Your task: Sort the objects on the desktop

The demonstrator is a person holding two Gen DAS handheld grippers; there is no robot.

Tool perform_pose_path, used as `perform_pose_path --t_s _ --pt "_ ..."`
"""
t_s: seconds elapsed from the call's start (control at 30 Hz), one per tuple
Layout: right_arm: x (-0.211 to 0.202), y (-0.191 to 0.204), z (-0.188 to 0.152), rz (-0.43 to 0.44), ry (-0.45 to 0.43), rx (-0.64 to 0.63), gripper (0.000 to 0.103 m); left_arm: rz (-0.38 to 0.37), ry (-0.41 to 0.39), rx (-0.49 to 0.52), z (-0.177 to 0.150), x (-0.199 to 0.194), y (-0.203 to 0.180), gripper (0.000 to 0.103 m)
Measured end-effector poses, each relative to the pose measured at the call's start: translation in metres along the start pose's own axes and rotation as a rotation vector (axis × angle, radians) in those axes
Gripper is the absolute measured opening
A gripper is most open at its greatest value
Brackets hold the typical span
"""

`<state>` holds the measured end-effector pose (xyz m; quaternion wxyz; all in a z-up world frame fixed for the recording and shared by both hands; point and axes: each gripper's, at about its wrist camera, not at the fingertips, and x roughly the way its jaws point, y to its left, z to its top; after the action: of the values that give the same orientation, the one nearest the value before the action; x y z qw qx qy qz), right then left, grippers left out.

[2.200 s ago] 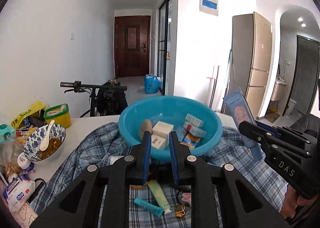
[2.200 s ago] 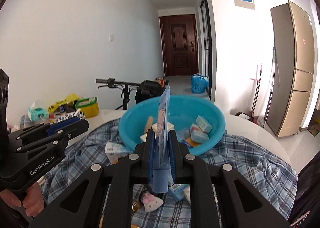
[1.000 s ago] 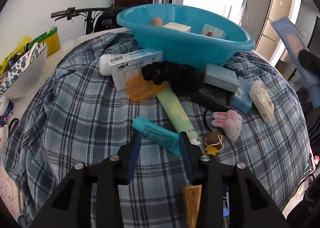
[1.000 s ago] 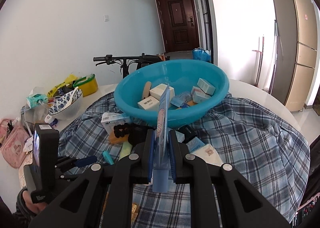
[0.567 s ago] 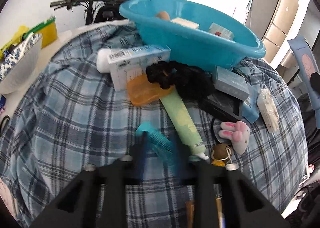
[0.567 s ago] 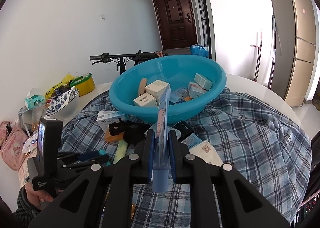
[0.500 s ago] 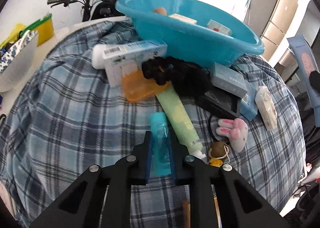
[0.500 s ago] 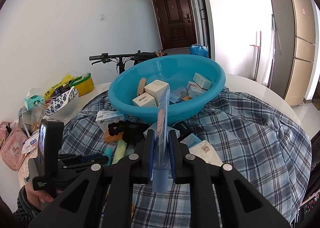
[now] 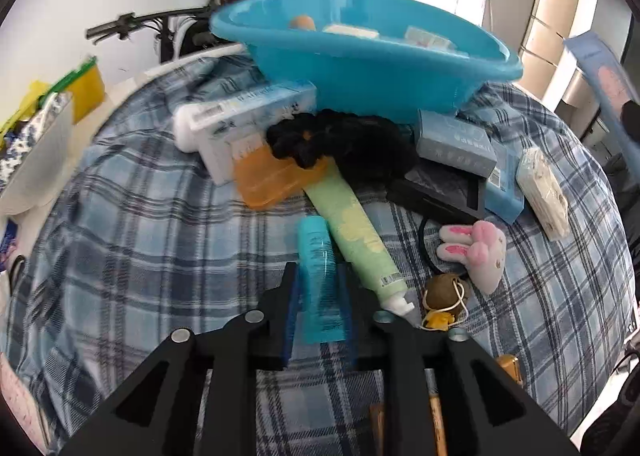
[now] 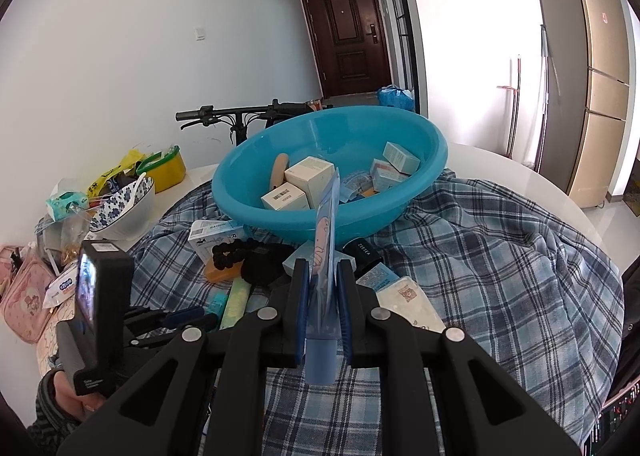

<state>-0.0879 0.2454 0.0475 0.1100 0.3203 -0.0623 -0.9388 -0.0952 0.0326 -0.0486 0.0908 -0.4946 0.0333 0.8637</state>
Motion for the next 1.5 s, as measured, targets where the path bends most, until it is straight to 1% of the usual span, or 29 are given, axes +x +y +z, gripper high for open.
perform_pose_path --t_s 0.03,0.07,0.23,0.33,0.4,0.47,0.57,0.7,0.8,0.87,0.97,1.1,1.27,1.5 --pt "-0.001 0.000 0.000 -0.001 -0.001 0.001 0.013 0.010 -0.027 -0.005 -0.001 -0.002 0.000 0.025" --pt "-0.001 -0.001 0.000 -0.002 -0.002 0.002 0.013 0.025 -0.012 -0.006 -0.001 0.000 -0.001 0.026" --pt "-0.002 -0.005 0.000 -0.011 -0.003 0.012 0.013 0.027 -0.031 -0.021 -0.006 0.004 0.002 0.025" --pt "-0.002 -0.007 -0.001 -0.013 -0.001 0.018 0.013 0.021 -0.033 -0.035 -0.004 0.004 0.006 0.024" --pt "-0.002 -0.007 0.000 -0.012 -0.001 0.014 0.013 0.002 -0.042 -0.044 -0.005 0.003 0.007 0.024" --pt "-0.002 -0.006 0.000 -0.012 0.000 0.011 0.013 -0.005 -0.068 -0.040 -0.005 -0.010 0.009 0.024" --pt "-0.001 -0.006 -0.001 -0.010 0.000 0.010 0.012 0.026 -0.123 -0.024 -0.005 -0.026 0.006 0.024" --pt "-0.002 -0.001 0.000 -0.005 -0.002 0.002 0.013 0.025 -0.201 -0.026 -0.004 -0.048 0.004 0.024" --pt "-0.005 0.003 0.001 -0.001 -0.009 -0.008 0.013 0.046 -0.273 -0.027 0.000 -0.065 0.004 0.024" --pt "-0.007 0.005 0.003 0.000 -0.015 -0.013 0.013 0.047 -0.302 -0.026 -0.002 -0.076 0.002 0.024" --pt "-0.010 0.007 0.006 0.000 -0.026 -0.016 0.013 0.048 -0.346 -0.018 0.006 -0.091 0.000 0.024" --pt "-0.016 0.012 0.013 -0.001 -0.048 -0.033 0.012 0.089 -0.439 0.003 0.021 -0.119 -0.001 0.024" --pt "-0.028 0.020 0.028 0.003 -0.098 -0.059 0.012 0.067 -0.535 -0.016 0.038 -0.150 -0.001 0.024" --pt "-0.046 0.033 0.055 -0.007 -0.192 -0.098 0.013 0.037 -0.659 0.000 0.051 -0.193 -0.010 0.024"
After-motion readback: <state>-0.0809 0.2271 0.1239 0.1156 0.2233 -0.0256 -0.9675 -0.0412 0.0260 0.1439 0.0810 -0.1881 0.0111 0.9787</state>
